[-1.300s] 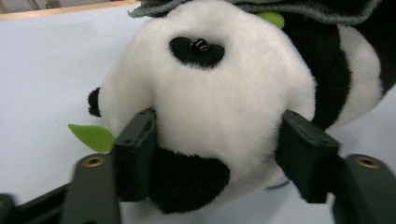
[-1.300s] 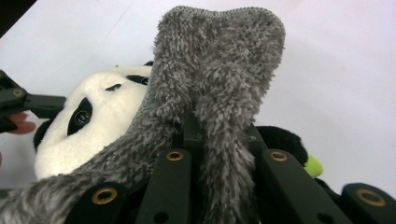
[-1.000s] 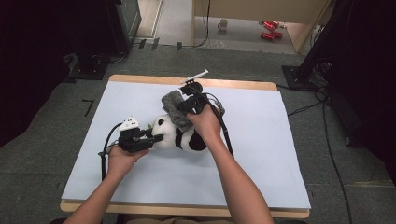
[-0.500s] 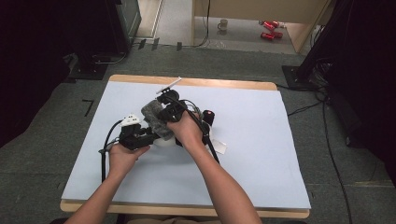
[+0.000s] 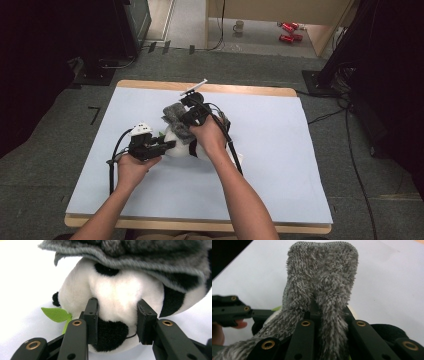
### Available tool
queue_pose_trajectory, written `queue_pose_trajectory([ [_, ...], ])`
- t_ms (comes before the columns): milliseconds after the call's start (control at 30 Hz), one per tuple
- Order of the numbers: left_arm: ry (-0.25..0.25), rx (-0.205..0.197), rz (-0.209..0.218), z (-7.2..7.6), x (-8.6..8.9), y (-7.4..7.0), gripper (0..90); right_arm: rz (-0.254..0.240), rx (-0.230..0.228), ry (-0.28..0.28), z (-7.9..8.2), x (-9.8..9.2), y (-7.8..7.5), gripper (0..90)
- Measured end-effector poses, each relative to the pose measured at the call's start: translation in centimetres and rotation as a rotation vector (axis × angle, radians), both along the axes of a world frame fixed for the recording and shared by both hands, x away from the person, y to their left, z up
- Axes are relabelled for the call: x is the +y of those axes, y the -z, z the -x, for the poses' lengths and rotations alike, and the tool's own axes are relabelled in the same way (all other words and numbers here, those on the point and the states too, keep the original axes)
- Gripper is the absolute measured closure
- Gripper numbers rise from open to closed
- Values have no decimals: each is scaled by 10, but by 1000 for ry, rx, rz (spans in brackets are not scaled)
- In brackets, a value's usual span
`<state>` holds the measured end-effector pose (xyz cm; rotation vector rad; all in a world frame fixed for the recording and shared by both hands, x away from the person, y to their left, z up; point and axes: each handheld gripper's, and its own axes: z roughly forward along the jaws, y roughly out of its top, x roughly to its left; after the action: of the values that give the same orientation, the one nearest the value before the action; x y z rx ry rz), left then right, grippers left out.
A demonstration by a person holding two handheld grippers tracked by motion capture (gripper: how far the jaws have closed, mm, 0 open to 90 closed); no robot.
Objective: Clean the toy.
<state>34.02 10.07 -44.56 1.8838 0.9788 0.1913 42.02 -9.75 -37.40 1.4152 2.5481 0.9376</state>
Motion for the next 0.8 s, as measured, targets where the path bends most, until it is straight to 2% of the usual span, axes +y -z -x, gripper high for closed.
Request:
queue_pose_trajectory([
  [200,10,1,10,0,0,-1,609,19,-15,53,-7,-12,-2,805],
  [300,17,-2,2,0,0,-1,610,70,-32,83,-11,-21,-4,807],
  [333,16,-2,1,0,0,0,611,68,-25,91,-12,-23,-4,807],
  [433,7,5,10,-1,1,0,611,7,-13,117,-14,-30,-12,808],
  [533,2,9,21,-2,2,0,610,-39,-26,96,-11,-25,-23,808],
  [633,1,5,17,-3,3,-1,608,-46,-51,62,-3,-14,-34,807],
  [800,-2,13,16,-7,3,-3,608,-63,-71,24,5,2,-39,807],
])
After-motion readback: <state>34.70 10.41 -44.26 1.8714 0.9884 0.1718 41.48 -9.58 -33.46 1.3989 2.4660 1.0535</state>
